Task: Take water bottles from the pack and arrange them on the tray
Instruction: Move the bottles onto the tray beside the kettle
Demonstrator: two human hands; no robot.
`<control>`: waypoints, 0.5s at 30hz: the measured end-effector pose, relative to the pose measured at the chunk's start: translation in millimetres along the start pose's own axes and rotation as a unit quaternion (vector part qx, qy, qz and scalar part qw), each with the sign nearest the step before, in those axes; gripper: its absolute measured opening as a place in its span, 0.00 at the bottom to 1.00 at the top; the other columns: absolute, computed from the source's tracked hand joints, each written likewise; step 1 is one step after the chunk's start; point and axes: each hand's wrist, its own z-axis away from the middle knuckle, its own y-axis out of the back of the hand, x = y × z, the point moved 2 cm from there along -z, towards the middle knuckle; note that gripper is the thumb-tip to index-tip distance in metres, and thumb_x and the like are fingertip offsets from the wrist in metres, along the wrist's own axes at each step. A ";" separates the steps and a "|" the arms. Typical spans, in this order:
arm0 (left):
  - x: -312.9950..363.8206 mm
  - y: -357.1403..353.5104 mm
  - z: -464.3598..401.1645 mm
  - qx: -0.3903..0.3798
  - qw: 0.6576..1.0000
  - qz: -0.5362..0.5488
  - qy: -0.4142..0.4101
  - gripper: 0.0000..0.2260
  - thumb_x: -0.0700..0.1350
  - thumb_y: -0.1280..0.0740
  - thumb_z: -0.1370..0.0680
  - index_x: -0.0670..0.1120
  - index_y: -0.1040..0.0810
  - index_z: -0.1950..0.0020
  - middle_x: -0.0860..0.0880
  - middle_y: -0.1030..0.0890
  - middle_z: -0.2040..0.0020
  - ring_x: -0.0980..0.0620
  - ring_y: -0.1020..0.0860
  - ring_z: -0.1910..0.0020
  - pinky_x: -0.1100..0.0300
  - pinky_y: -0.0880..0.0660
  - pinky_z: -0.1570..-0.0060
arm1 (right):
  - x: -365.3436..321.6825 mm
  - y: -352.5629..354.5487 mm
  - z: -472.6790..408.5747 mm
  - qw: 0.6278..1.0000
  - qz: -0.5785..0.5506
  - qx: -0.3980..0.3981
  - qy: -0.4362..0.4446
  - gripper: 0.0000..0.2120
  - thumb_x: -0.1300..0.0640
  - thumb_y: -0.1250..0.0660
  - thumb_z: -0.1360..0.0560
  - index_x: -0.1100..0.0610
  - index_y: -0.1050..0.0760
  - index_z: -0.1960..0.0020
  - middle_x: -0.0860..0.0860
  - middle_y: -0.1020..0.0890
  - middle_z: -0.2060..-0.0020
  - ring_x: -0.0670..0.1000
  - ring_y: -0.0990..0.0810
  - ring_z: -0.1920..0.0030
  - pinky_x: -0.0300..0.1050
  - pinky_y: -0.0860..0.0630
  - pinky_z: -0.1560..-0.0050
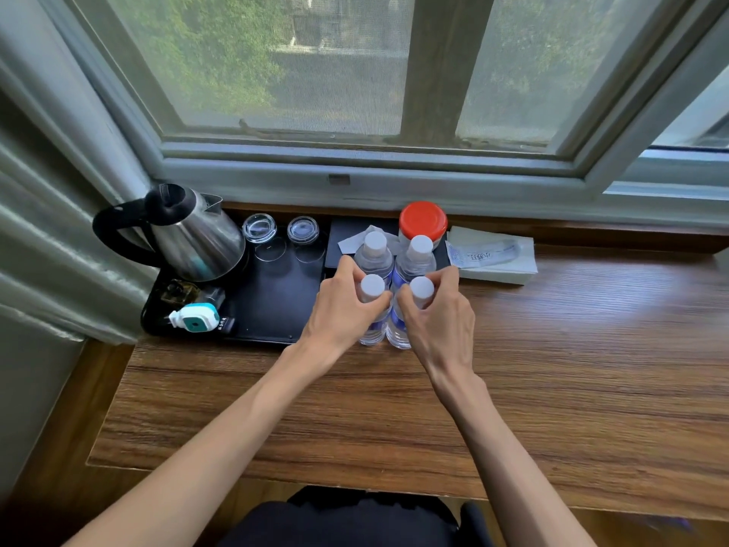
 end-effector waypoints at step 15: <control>-37.0 4.0 3.1 -0.081 0.996 -0.008 -0.021 0.27 0.49 0.22 0.32 0.50 0.32 0.40 0.54 0.27 0.64 0.55 0.27 0.65 0.59 0.30 0.63 | 25.9 -6.3 18.2 0.995 -0.097 0.027 0.021 0.22 0.48 0.25 0.29 0.50 0.29 0.40 0.52 0.27 0.69 0.45 0.30 0.70 0.39 0.29 0.65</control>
